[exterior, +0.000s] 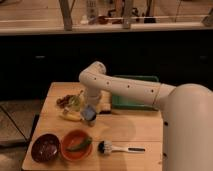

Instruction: Place sponge in metal cup

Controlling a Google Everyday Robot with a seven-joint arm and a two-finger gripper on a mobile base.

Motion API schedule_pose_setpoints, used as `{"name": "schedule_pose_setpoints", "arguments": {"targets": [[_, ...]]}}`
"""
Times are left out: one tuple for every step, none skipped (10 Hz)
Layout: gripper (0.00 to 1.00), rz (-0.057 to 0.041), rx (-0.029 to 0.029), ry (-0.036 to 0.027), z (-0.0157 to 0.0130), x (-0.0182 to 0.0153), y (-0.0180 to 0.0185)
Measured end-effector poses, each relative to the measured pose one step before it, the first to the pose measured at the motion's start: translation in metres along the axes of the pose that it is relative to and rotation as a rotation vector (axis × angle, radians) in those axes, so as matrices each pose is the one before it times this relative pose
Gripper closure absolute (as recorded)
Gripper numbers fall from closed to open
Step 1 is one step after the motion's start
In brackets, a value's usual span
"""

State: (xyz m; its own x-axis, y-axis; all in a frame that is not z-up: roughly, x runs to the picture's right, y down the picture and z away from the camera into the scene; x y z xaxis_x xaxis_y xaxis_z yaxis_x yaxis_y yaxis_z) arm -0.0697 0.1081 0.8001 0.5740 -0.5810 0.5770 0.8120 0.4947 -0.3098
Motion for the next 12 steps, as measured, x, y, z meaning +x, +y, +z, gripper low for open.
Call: {"name": "schedule_pose_setpoints", "arguments": {"targets": [[0.2,-0.00254,-0.00836,-0.00705,0.00034,-0.00237,-0.00027],[0.2,-0.00285,-0.00536,-0.00324,0.00016,-0.00185,-0.00012],[0.2,-0.001,-0.00314,-0.00211,0.00024,-0.0009,0.00062],[0.2,-0.00021,-0.00468,-0.00312,0.00008,-0.00099,0.00175],[0.2,-0.00039,0.00003,-0.00206,0.00002,-0.0006,0.00058],[0.2,0.00052,-0.00053,-0.0011,0.00013,0.00017,0.001],[0.2,0.00025,0.0006,-0.00223,-0.00014,0.00011,0.0007],[0.2,-0.00031,0.00041,-0.00138,-0.00007,-0.00001,0.00001],[0.2,-0.00035,0.0009,-0.00156,-0.00009,0.00028,-0.00006],[0.2,-0.0008,0.00003,-0.00122,0.00011,0.00051,0.00029],[0.2,-0.00057,0.00087,-0.00009,-0.00042,0.00064,0.00033],[0.2,-0.00097,0.00071,0.0,-0.00038,0.00046,0.00057]]}}
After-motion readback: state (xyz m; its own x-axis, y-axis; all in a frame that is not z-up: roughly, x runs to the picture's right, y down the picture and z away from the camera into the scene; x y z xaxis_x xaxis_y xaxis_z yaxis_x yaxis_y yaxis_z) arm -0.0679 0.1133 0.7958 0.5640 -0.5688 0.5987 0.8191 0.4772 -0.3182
